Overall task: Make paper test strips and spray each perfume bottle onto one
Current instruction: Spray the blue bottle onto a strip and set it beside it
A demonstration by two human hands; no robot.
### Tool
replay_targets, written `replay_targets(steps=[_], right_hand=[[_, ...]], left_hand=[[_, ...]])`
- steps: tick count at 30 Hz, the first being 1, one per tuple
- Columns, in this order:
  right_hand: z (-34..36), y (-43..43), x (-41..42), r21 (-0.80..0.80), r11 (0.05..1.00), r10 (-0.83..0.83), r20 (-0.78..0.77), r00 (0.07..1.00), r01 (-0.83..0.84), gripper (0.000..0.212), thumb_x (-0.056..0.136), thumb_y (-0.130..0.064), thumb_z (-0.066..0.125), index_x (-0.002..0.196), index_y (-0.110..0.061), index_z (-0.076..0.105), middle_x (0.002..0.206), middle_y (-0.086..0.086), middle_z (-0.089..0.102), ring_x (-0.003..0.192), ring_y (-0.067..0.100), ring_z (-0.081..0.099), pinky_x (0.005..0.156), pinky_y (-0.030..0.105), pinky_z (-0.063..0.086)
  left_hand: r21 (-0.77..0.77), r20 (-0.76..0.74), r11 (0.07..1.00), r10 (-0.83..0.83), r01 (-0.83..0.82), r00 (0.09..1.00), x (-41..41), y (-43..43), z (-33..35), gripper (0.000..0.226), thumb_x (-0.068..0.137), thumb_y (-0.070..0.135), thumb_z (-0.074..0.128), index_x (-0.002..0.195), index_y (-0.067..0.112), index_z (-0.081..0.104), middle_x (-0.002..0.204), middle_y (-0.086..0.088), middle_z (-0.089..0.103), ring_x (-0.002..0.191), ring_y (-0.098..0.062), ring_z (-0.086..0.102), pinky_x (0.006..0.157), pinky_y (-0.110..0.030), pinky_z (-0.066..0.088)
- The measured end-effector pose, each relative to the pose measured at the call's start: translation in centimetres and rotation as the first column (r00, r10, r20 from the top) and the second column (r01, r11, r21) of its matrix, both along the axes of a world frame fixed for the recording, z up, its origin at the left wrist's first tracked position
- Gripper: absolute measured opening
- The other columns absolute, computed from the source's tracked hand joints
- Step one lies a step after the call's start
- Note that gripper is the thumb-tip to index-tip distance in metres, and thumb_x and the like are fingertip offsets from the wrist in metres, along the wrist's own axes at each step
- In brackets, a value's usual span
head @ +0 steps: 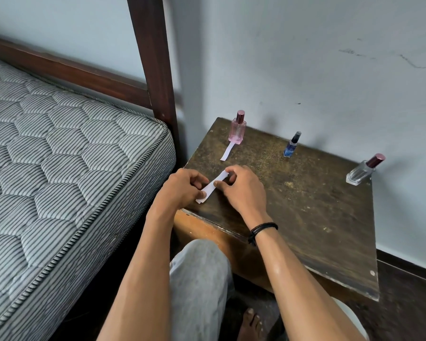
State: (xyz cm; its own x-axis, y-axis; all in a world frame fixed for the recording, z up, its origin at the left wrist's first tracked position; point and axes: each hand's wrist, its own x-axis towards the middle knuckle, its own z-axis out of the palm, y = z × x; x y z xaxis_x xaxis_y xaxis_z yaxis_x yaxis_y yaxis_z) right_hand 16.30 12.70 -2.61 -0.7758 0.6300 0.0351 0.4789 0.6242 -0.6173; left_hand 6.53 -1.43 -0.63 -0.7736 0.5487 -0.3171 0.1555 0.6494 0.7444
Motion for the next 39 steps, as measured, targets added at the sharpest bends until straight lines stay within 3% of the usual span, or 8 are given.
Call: replay_targets(steps=[10,14,24,30,36,39], right_hand=[[-0.11,-0.38,-0.13,0.061,0.998,0.013,0.033,0.999,-0.015,0.043,0.086,-0.046,0.078,0.124,-0.028,0.067,0.107,-0.007,0.059,0.096,0.019,0.064,0.079,0.038,0.055],[-0.21,-0.6,-0.26,0.068,0.998,0.011,0.012,1.0,-0.012,0.04,0.085,-0.044,0.079,0.119,-0.029,0.065,0.108,-0.005,0.061,0.096,0.022,0.064,0.081,0.042,0.056],[0.1,-0.45,-0.39,-0.017,1.0,-0.001,-0.103,0.995,-0.001,0.007,0.094,-0.032,0.072,0.096,-0.025,0.07,0.098,-0.009,0.063,0.084,0.015,0.061,0.071,0.031,0.043],[0.4,-0.01,-0.37,-0.159,0.987,-0.018,-0.133,0.991,-0.003,0.013,0.098,-0.03,0.07,0.102,-0.023,0.08,0.101,-0.007,0.075,0.089,0.009,0.06,0.077,0.027,0.042],[0.41,0.15,-0.42,-0.182,0.983,-0.023,-0.141,0.99,-0.003,0.014,0.097,-0.022,0.071,0.107,-0.022,0.08,0.104,-0.006,0.075,0.09,0.008,0.061,0.082,0.027,0.047],[0.42,0.18,-0.47,-0.182,0.983,-0.051,-0.159,0.986,0.021,0.012,0.093,-0.019,0.075,0.102,-0.026,0.079,0.092,-0.013,0.071,0.078,-0.001,0.06,0.07,0.016,0.043]], left_hand=[[-0.025,0.019,0.998,-0.059,0.059,0.998,-0.69,0.05,-0.14,0.036,0.074,0.002,0.084,0.097,0.029,0.075,0.087,0.006,0.063,0.081,-0.011,0.061,0.076,-0.027,0.051],[-0.043,0.016,0.996,-0.083,0.084,0.996,-0.99,0.19,-0.2,0.037,0.073,0.003,0.085,0.097,0.029,0.076,0.086,0.005,0.063,0.075,-0.01,0.059,0.069,-0.024,0.046],[-0.055,0.007,0.995,-0.083,0.083,0.997,-1.06,0.3,-0.22,0.037,0.072,0.005,0.085,0.096,0.031,0.075,0.087,0.006,0.063,0.08,-0.012,0.062,0.079,-0.031,0.055],[-0.056,0.006,0.995,-0.084,0.085,0.996,-1.02,0.38,-0.16,0.037,0.073,0.003,0.085,0.097,0.029,0.075,0.086,0.004,0.063,0.08,-0.014,0.062,0.082,-0.035,0.057],[-0.066,0.004,0.994,-0.084,0.084,0.996,-1.06,0.48,-0.13,0.036,0.072,0.003,0.085,0.097,0.027,0.075,0.085,0.003,0.063,0.077,-0.015,0.06,0.08,-0.034,0.054],[-0.07,0.002,0.994,-0.084,0.084,0.996,-1.06,0.55,-0.15,0.037,0.072,0.002,0.085,0.097,0.026,0.075,0.083,0.002,0.062,0.076,-0.015,0.059,0.079,-0.033,0.053]])
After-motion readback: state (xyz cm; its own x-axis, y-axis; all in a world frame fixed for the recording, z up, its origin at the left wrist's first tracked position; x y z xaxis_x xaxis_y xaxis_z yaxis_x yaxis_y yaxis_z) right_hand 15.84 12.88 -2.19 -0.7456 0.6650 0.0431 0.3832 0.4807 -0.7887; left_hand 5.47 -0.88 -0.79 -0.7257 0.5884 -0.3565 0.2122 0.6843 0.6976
